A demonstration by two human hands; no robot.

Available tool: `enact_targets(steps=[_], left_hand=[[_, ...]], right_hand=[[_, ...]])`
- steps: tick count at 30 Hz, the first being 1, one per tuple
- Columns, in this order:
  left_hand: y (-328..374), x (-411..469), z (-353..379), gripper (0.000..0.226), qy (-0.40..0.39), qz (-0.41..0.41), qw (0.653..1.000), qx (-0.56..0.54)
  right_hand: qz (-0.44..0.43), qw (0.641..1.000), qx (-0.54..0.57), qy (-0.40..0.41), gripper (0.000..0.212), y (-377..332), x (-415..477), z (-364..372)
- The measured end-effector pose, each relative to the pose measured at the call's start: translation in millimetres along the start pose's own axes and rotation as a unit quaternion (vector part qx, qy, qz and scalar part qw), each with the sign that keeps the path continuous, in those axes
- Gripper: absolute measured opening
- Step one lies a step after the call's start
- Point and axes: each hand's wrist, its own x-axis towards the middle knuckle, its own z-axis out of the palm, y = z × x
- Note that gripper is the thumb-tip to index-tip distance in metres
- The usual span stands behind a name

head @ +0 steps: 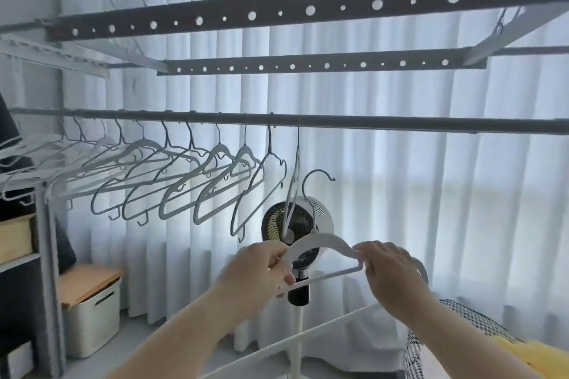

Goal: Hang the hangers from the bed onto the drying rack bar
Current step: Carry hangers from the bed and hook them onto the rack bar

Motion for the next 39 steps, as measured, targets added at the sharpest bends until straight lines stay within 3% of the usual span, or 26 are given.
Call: enact_targets(steps=[3, 6, 10, 19, 24, 39], left_hand=[[9, 37, 5, 0.017, -0.012, 0.011, 1.0, 0.009], [22, 66, 5, 0.019, -0.008, 0.027, 0.999, 0.025], [38, 96, -6, 0.024, 0.026, 0.038, 0.998, 0.039], [79, 138, -15, 0.017, 0.074, -0.022, 0.997, 0.02], [99, 164, -13, 0.02, 0.144, -0.04, 0.985, 0.086], [118, 215, 24, 0.022, 0.183, -0.136, 0.963, 0.145]], right_hand=[[-0.018, 1.0, 0.005, 0.016, 0.046, 21, 27, -7], [-0.04, 0.998, 0.038, 0.043, 0.07, 35, 55, -17], [-0.03, 0.991, 0.037, 0.125, 0.041, 47, 105, -37], [-0.053, 0.975, -0.144, 0.159, 0.049, 82, 189, -81], [-0.025, 0.983, -0.144, 0.112, 0.05, 106, 212, -97], [-0.171, 0.963, -0.146, 0.147, 0.05, 140, 218, -94]])
